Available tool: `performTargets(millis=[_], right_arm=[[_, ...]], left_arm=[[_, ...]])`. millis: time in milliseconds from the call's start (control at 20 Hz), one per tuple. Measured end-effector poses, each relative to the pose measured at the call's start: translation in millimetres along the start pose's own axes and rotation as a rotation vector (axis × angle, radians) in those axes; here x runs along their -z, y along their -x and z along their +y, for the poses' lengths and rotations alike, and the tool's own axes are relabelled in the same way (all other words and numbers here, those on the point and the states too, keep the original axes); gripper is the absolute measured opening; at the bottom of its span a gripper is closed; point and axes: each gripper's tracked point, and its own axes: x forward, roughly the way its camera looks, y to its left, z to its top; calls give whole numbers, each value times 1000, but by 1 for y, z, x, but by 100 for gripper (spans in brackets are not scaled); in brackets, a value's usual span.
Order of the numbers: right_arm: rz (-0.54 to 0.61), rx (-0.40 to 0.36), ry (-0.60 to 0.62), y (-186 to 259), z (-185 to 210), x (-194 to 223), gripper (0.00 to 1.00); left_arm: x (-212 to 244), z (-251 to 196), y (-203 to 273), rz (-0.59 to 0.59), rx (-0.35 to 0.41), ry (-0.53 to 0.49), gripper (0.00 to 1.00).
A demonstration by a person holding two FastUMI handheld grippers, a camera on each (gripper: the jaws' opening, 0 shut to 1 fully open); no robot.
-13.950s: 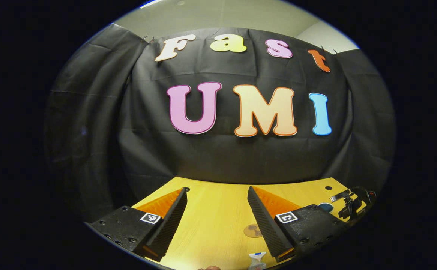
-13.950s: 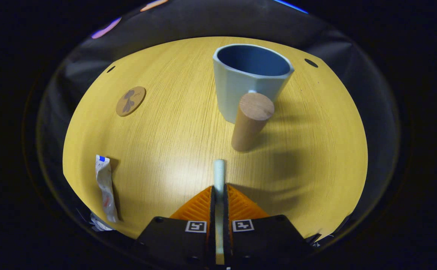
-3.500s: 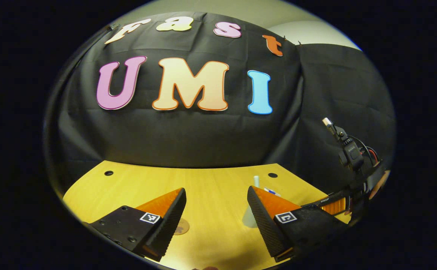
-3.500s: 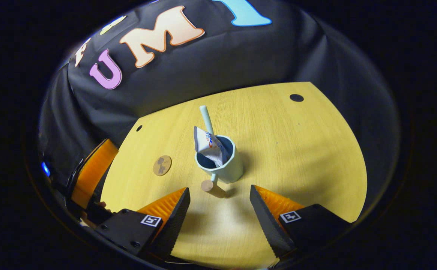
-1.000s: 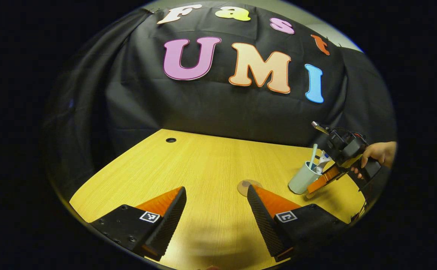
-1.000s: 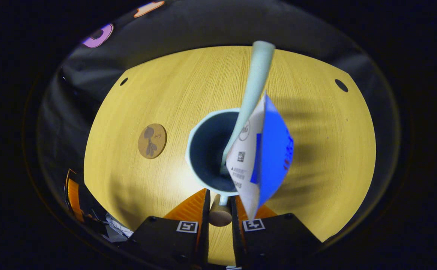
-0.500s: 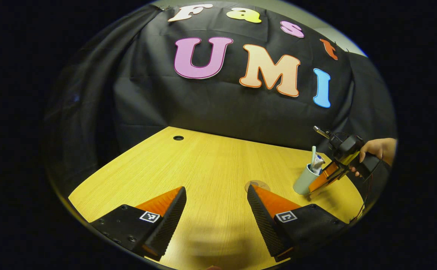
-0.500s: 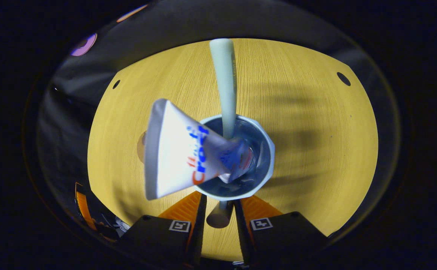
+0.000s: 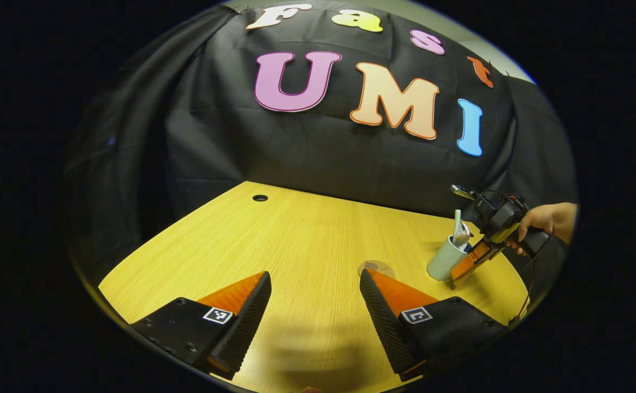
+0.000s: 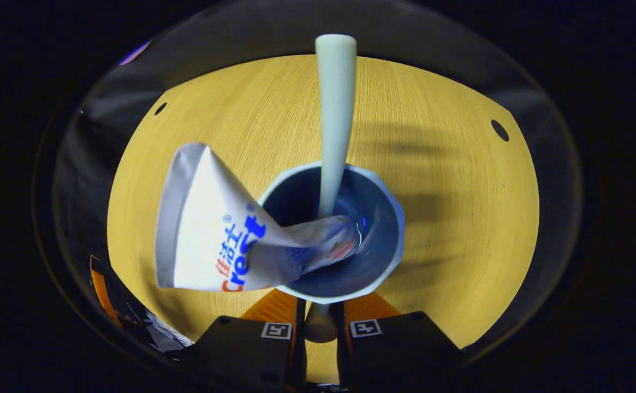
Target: Put the toothbrush and toothpaste on the desktop into the cup, then pick up the cup and place it on the coaster on the desktop.
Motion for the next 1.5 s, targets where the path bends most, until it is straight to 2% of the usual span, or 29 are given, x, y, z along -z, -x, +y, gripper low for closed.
performTargets(millis=[200, 250, 300, 900, 950, 1000, 1050, 1500], right_arm=[[-38, -35, 12, 4, 9, -6, 24], [-41, -47, 15, 6, 12, -6, 20], [-47, -57, 21, 7, 17, -7, 24], [-76, -142, 122, 17, 95, -23, 24], [-78, -147, 134, 18, 101, -23, 29], [-72, -149, 145, 16, 108, -22, 29], [-69, -151, 156, 14, 115, -22, 19], [-49, -125, 254, 2, 155, -23, 19]], left_arm=[[0, 0, -1, 3, 0, -6, 95], [1, 0, -1, 4, 1, -7, 95], [0, 0, -2, 3, 0, -8, 95], [5, 23, -1, 15, -19, 10, 95], [6, 26, 1, 15, -22, 13, 95], [5, 29, 1, 13, -27, 14, 96], [4, 32, 1, 11, -30, 15, 96], [9, 64, 6, 16, -68, 27, 96]])
